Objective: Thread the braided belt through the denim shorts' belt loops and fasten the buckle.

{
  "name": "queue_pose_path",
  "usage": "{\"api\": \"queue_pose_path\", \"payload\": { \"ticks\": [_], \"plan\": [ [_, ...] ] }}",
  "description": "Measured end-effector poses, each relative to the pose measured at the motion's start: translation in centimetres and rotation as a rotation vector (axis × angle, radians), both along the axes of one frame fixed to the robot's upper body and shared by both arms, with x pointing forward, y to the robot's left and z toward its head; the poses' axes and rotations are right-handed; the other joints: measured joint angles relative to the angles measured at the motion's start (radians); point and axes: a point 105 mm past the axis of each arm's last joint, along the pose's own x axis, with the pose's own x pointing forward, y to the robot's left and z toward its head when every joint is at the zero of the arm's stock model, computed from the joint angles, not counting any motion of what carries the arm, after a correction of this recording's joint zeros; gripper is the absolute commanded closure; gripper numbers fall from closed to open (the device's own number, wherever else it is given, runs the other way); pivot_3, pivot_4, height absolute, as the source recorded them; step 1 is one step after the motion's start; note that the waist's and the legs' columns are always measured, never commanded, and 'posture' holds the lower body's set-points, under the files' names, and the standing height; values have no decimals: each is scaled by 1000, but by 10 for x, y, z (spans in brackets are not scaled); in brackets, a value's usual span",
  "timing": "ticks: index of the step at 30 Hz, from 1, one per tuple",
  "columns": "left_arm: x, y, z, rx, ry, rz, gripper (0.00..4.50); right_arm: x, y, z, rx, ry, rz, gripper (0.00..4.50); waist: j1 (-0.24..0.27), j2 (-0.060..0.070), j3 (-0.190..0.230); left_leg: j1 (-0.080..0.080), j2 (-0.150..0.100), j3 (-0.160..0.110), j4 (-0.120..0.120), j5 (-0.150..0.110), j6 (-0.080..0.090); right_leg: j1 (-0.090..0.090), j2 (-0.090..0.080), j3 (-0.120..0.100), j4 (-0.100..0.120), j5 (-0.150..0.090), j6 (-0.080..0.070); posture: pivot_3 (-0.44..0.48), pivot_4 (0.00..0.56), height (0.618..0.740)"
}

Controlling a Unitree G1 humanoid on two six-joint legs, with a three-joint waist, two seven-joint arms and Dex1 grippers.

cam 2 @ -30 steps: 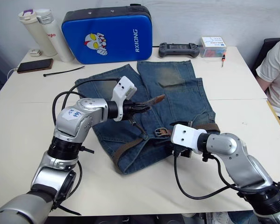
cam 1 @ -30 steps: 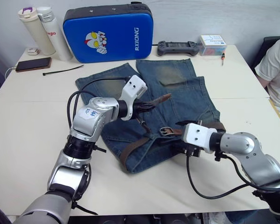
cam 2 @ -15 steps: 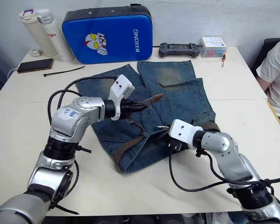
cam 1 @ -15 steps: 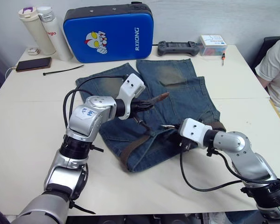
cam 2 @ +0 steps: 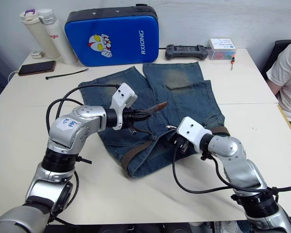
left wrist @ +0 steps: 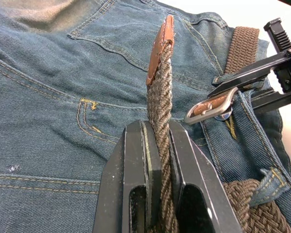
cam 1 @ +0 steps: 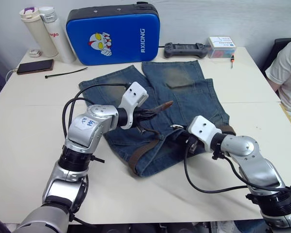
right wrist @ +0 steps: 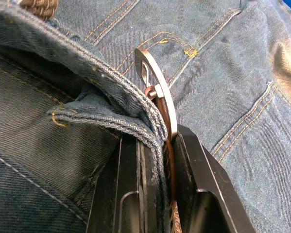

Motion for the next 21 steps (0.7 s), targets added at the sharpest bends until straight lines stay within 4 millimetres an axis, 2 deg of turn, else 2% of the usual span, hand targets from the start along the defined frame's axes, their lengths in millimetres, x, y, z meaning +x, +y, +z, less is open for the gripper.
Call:
{"api": "queue_pose_path", "payload": {
  "ticks": [4,11,14,17,19,21],
  "plan": [
    [0,-1,0,-2,1,-1,4500,0,-10,3,-82,-28,0,1210,1,0,0,0,0,0,0,0,0,0,0,0,0,0,0,0,150,740],
    [0,-1,0,-3,2,-3,4500,3,-16,-2,-114,-26,-12,1210,0,0,0,0,0,0,0,0,0,0,0,0,0,0,0,0,150,740],
    [0,-1,0,-2,2,-2,4500,2,-12,-4,-80,-9,-11,2062,0,0,0,0,0,0,0,0,0,0,0,0,0,0,0,0,150,740],
    [0,0,0,2,1,0,4500,2,-10,-5,-53,10,-15,3624,1,0,0,0,0,0,0,0,0,0,0,0,0,0,0,0,150,740],
    [0,0,0,2,1,-1,4500,3,-10,-6,-28,23,-24,4443,1,0,0,0,0,0,0,0,0,0,0,0,0,0,0,0,150,740],
    [-1,1,0,4,3,-3,4500,4,-10,-5,6,32,-49,4446,1,0,0,0,0,0,0,0,0,0,0,0,0,0,0,0,150,740]
  ]
}}
